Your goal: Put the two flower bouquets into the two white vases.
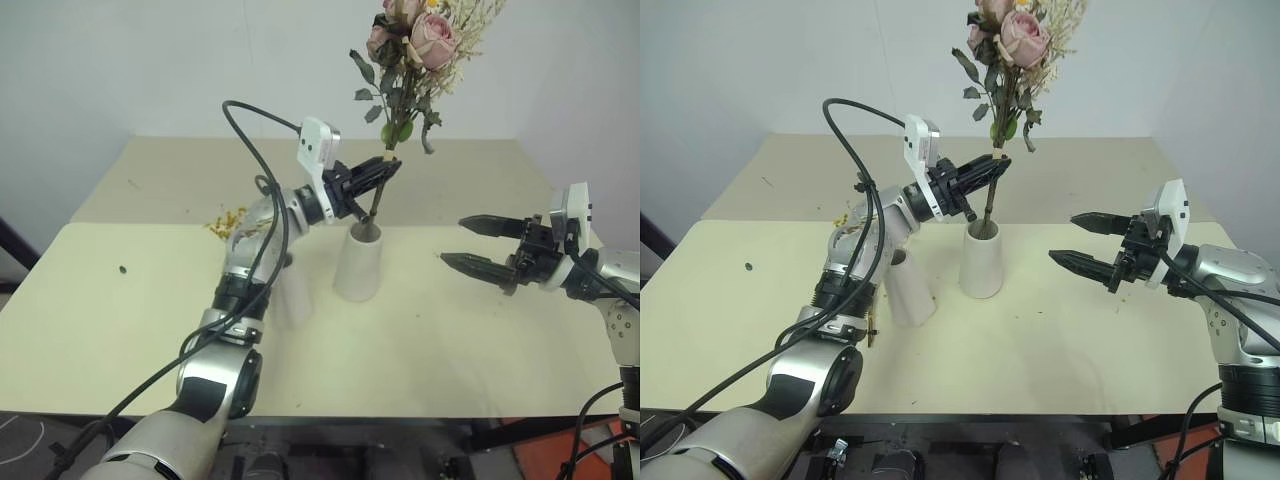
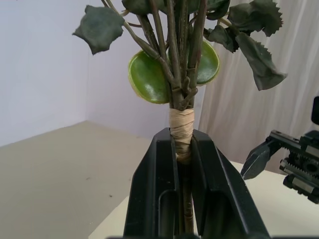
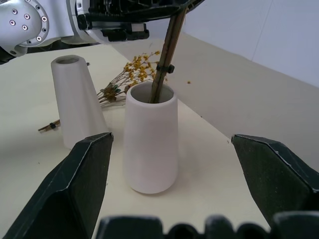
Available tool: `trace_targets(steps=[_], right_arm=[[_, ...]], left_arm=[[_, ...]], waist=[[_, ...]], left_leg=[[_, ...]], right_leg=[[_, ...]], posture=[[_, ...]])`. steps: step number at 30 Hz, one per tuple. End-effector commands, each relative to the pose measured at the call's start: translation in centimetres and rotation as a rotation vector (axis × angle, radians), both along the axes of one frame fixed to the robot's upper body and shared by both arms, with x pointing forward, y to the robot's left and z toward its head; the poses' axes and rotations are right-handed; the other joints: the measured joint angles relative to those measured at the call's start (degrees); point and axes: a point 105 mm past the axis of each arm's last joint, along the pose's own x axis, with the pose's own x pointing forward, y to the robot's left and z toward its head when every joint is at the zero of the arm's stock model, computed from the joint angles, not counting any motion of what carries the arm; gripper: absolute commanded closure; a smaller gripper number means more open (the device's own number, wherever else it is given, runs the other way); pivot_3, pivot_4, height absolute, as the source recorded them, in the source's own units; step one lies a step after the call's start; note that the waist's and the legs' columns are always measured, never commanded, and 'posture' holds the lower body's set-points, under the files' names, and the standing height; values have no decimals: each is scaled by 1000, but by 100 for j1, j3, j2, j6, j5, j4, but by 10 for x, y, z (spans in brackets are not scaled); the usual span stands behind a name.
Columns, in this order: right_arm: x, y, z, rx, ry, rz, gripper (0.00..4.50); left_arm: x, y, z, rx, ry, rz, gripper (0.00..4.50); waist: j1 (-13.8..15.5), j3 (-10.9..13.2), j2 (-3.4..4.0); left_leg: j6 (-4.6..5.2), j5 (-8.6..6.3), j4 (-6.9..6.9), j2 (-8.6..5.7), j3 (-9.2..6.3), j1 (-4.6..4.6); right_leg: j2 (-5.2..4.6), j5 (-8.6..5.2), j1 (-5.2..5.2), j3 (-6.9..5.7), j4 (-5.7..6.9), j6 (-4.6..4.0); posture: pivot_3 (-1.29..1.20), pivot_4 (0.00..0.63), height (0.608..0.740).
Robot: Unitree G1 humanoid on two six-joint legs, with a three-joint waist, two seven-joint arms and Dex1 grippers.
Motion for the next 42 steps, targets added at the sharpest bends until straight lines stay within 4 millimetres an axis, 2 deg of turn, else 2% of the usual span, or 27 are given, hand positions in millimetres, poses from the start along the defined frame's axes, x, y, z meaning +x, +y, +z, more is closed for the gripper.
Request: trace_targets(steps=[1,4,17,18,26,34,38,42], right_arm=[[-5,0,14,9,-55,5,0],[-5,0,14,9,-55,5,0],[-3,0,13,13,-55,9,0],[-3,0,13,13,-54,9,0],[-1,0,11,11,-51,9,0],[1,2,11,10,-52,15,0],[0,2,11,7,-51,18,0],[-2,1,12,-4,-50,29,0]], left_arm=[[-8,1,15,-4,-74,-9,4393],[-8,3,13,11,-70,-3,4393],[-19,14,5,56,-73,-1,150],[-21,16,4,63,-76,0,21],[-40,29,-14,124,-74,-26,21],[-50,35,-20,182,-84,-15,21],[-57,50,-23,256,-106,2,21],[-67,80,-18,321,-140,25,21]], waist=[[0,0,0],[-1,0,0],[2,0,0],[1,0,0],[-1,-1,1],[-10,-1,1],[-28,-1,2],[-24,-1,3]], left_leg=[[0,0,0,0,0,0],[0,0,0,0,0,0],[0,0,0,0,0,1],[0,0,0,0,0,1],[-2,2,1,1,0,8],[-2,2,1,1,0,7],[-2,2,1,3,0,10],[-2,2,0,3,0,10]], right_leg=[[0,0,0,0,0,0],[0,0,0,0,0,0],[0,10,1,0,1,-17],[0,10,1,0,0,-16],[1,11,5,3,4,-17],[1,12,5,3,2,-19],[3,10,4,4,6,-16],[3,10,4,5,4,-16]], posture=[[0,150,740],[0,150,740],[0,150,740],[0,150,740],[0,150,740],[0,150,740],[0,150,740],[0,150,740]])
